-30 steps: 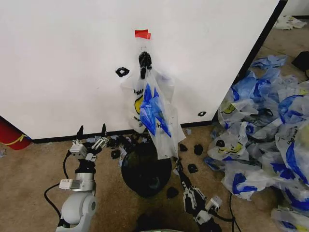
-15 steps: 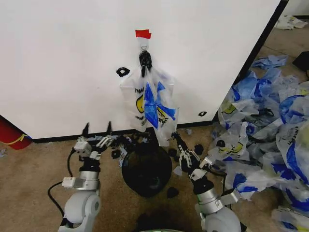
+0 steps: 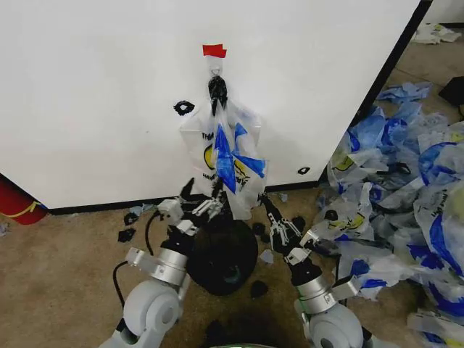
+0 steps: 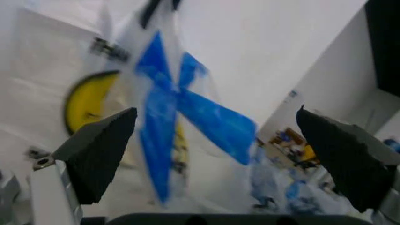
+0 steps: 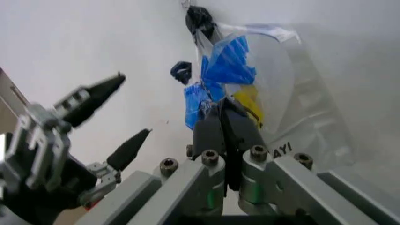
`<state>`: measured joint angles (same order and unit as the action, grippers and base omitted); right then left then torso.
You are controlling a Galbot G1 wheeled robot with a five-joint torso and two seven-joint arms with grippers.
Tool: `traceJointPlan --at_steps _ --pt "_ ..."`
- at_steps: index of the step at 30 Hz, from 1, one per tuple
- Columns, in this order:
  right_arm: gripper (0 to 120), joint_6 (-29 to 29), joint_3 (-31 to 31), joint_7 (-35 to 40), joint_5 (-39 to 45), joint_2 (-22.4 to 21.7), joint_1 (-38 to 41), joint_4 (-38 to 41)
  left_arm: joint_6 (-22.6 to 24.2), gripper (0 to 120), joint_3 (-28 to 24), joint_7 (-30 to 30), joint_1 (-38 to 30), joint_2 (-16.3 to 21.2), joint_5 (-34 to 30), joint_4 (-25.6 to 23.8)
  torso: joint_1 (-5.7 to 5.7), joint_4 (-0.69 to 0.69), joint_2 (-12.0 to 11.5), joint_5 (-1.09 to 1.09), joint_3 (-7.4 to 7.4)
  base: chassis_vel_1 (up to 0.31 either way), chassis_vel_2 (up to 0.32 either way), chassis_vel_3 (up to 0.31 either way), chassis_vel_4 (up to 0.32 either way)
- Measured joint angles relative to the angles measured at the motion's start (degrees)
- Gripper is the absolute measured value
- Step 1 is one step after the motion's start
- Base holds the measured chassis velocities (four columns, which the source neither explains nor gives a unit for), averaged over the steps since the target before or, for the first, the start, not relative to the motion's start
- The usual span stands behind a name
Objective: Pick up the garbage bag from the wall and place it over the trash bin.
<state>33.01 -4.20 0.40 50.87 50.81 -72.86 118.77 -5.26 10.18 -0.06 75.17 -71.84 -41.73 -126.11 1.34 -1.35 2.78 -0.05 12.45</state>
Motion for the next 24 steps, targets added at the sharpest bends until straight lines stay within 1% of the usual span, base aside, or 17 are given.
traceJointPlan --at_steps 4,7,11,12,16,21,24 --pt "0 -0.06 -0.28 0.00 -0.03 0.20 0.00 -0.11 0.35 100 -1.68 -0.12 -1.69 1.06 -1.42 0.51 0.00 0.00 0.00 0.00 0.00 0.000 0.000 0.000 0.000" --pt "0 -0.21 -0.92 -0.07 -0.06 0.33 -0.13 -0.03 0.55 100 -3.43 -0.31 -4.55 2.44 -3.18 2.16 0.00 0.00 0.00 0.00 0.00 0.000 0.000 0.000 0.000" --pt "0 -0.34 -1.53 -0.54 -0.13 0.34 -0.75 0.34 0.45 99 -5.16 -0.72 -9.99 4.05 -4.99 5.34 0.00 0.00 0.00 -0.01 0.00 0.000 0.000 0.000 0.000" --pt "0 -0.34 -1.53 -0.54 -0.13 0.34 -0.75 0.34 0.45 99 -5.16 -0.72 -9.99 4.05 -4.99 5.34 0.00 0.00 0.00 -0.01 0.00 0.000 0.000 0.000 0.000" --pt "0 -0.34 -1.59 -0.97 -0.31 0.27 -1.42 0.42 0.02 100 -5.69 -0.94 -13.63 5.63 -5.75 7.51 0.00 -0.01 0.00 -0.01 0.00 0.000 0.000 0.000 0.000" --pt "0 -0.27 -1.58 -1.15 -0.49 0.52 -1.73 0.27 -0.80 99 -5.61 -0.92 -14.93 7.18 -5.86 8.74 0.00 -0.01 0.00 0.00 0.01 0.000 0.000 0.000 0.000" --pt "0 -0.24 -1.75 -1.15 -0.50 0.84 -1.43 0.01 -1.17 100 -4.87 -0.84 -14.48 7.87 -5.72 8.68 0.00 0.00 0.00 -0.01 0.01 0.000 0.000 0.000 0.000"
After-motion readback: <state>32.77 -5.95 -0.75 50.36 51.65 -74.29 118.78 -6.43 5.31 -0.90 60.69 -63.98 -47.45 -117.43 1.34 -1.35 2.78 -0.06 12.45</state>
